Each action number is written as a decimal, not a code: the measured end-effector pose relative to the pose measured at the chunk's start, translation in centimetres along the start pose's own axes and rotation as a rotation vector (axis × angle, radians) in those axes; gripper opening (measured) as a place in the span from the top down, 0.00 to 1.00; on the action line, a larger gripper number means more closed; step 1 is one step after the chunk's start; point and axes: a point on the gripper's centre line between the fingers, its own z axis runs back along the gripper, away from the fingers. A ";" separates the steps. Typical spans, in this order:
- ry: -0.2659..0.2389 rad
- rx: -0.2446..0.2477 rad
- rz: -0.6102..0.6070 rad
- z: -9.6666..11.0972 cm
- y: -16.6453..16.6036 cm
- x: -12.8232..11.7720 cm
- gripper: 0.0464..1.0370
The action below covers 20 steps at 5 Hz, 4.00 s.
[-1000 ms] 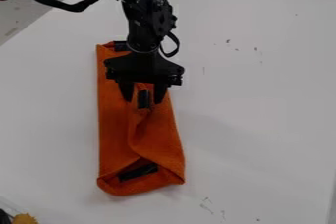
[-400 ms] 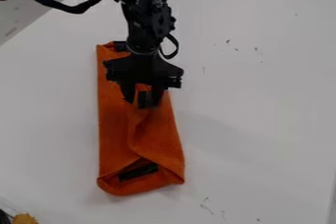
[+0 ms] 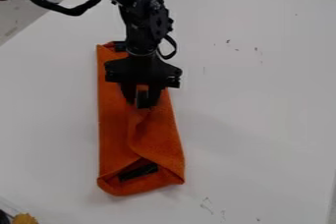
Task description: Unfold the cloth from left to the right
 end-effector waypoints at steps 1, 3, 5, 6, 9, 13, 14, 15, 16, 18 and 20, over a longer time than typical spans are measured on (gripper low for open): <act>-0.004 -0.002 0.003 0.0 0.0 0.1 0.11; 0.009 -0.010 -0.009 -0.5 -0.2 -0.2 0.35; 0.006 -0.028 -0.002 -1.0 0.0 -0.2 0.86; 0.010 -0.032 -0.001 -1.0 0.0 -0.3 0.96; -0.017 0.051 -0.057 1.6 -2.3 2.0 0.98; -0.033 -0.142 -0.057 0.0 -10.3 4.7 0.97; -0.027 -0.209 -0.058 -0.7 -11.5 4.4 0.91; -0.031 -0.250 -0.059 -1.3 -12.0 4.2 0.70; -0.030 -0.267 -0.039 -1.4 -12.1 4.2 0.40; -0.016 -0.287 0.043 -1.4 -12.9 4.3 0.03; -0.013 -0.324 0.139 -0.9 -16.0 4.4 0.04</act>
